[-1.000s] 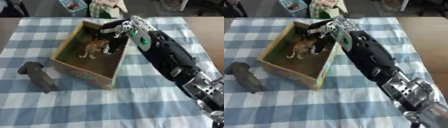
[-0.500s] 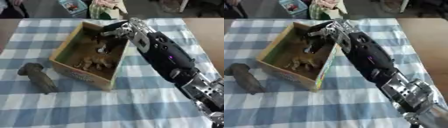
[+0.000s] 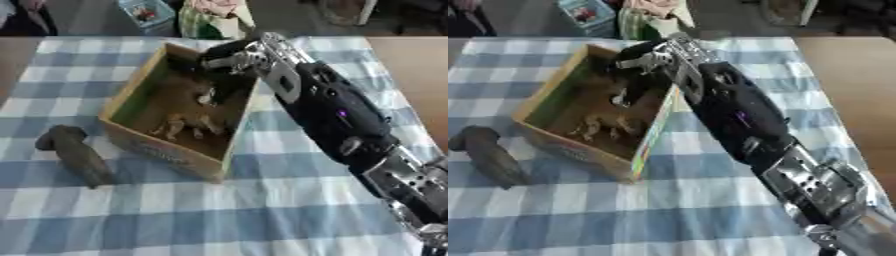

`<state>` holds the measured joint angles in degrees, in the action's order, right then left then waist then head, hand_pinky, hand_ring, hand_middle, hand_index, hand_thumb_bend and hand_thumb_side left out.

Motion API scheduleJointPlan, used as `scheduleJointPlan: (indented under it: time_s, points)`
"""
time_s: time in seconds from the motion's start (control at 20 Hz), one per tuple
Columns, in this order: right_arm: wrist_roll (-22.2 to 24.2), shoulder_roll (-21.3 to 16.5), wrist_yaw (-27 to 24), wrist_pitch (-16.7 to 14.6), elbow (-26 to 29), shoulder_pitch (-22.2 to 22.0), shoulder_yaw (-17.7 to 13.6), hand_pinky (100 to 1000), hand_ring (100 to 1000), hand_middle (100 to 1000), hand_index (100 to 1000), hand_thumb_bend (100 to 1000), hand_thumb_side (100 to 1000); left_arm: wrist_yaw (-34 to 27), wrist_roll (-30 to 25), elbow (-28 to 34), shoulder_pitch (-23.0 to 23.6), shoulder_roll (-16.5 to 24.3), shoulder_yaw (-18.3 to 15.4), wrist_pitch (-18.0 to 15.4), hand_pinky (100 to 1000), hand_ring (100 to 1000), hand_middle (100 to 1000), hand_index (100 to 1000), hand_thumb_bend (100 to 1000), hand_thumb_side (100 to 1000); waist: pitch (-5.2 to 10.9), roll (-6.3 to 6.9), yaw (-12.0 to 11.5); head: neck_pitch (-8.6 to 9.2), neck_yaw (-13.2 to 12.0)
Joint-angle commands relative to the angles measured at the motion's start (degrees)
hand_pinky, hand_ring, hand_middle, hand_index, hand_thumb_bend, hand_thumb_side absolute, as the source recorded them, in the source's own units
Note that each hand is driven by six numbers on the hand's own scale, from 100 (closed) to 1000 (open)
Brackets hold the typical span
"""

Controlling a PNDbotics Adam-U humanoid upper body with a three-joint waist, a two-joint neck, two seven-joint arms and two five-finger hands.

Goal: Pick up objects on the table and place them in the box.

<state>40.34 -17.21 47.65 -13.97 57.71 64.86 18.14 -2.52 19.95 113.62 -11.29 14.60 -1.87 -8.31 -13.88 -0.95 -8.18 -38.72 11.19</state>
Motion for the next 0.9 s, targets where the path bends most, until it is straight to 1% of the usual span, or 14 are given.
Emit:
scheduleJointPlan:
  time_s: [0.05,0.1,0.3,0.45,0.6,0.75,0.9]
  points:
    - [-2.1,-2.8,-2.1,1.8,5.2,0.5,-2.2,810,897,760,972,100,465,0.0,0.0,1.0,-0.7,1.1,0.1,-0.3,526,545,694,796,110,1000,0.89,0.38,0.1,0.47,-0.3]
    - [-2.9,-3.5,-2.9,2.6,6.8,0.2,-2.8,808,891,750,968,100,421,0.0,0.0,1.0,-0.7,1.2,0.1,-0.4,526,546,694,796,110,1000,0.88,0.41,0.3,0.42,-0.3]
    - [-7.0,-6.0,-6.4,6.5,13.7,-1.6,-5.5,802,868,705,956,100,307,0.0,0.0,1.0,-0.9,1.6,0.2,-0.8,526,546,695,797,108,1000,0.83,0.60,0.7,0.31,-0.6]
    - [-9.5,-7.4,-9.9,9.3,18.0,-3.1,-6.8,799,856,681,945,100,270,-0.1,-0.1,1.0,-1.0,2.0,0.3,-1.1,526,546,695,797,105,1000,0.84,0.73,1.0,0.24,-0.8]
    - [-11.4,-8.7,-12.5,11.7,21.0,-4.4,-7.6,792,840,657,932,100,199,0.0,-0.2,1.0,-1.1,2.7,0.4,-1.5,526,547,695,798,100,1000,0.88,0.91,1.2,0.16,-1.1]
    - [-14.2,-10.1,-14.9,14.0,23.3,-5.7,-8.9,787,822,634,912,100,204,0.5,-0.4,1.0,-1.1,4.2,0.6,-2.6,526,547,696,799,100,995,0.93,1.09,1.4,-0.19,-1.3]
    - [-19.1,-11.9,-19.4,16.1,25.4,-7.4,-10.3,785,801,620,891,100,223,2.2,-0.3,1.0,-0.9,6.4,0.7,-4.4,527,550,697,803,100,945,0.98,1.22,1.6,-0.59,-1.6]
